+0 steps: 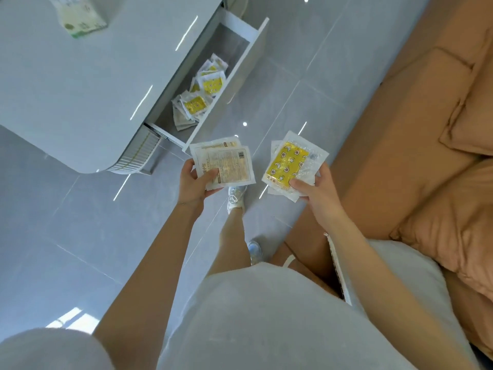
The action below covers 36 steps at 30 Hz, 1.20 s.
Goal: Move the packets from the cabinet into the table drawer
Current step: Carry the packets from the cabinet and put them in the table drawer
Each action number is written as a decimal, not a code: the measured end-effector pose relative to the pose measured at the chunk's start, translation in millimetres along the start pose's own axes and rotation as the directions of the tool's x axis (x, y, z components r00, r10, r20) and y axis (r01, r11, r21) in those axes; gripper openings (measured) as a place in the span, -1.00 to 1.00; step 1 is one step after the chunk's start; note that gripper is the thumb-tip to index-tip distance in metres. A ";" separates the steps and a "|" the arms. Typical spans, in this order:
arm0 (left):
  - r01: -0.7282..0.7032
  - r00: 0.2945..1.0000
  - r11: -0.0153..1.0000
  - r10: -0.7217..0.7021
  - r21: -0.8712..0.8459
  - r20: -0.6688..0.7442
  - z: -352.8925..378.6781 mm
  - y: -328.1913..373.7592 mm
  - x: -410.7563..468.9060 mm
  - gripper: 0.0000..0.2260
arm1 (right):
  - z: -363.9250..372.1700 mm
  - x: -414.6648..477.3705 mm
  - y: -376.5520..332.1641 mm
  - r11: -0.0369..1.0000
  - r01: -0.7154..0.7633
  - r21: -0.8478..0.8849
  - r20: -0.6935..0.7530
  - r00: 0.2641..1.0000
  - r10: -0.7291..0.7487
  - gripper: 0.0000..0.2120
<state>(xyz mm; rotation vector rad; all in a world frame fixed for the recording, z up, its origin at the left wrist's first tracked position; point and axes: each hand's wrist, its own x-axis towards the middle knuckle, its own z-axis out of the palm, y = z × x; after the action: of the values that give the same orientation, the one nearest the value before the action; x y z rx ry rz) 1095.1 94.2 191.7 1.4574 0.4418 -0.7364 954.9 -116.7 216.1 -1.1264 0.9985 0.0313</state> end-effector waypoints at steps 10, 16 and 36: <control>0.019 0.997 0.999 -0.021 -0.034 -0.070 9.0 106.6 114.2 -0.70 | 92.7 125.0 -110.8 1.000 0.013 -0.011 0.063 0.998 -0.012 -0.43; 0.044 0.981 0.986 -0.073 -0.158 -0.177 11.0 143.9 154.5 -0.63 | 127.1 184.3 -169.6 0.996 -0.007 -0.094 0.122 0.992 0.019 -0.42; 0.182 0.728 0.821 -0.482 -0.541 -0.488 17.2 125.1 326.7 -0.75 | 242.5 457.0 -229.4 0.571 0.082 -0.817 0.291 0.913 0.285 -0.56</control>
<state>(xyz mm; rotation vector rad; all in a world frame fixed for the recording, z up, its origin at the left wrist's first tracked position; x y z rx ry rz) 1410.2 13.0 62.3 1.1292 1.3386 -0.3753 1491.9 -244.3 91.2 -1.8196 0.6553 0.8905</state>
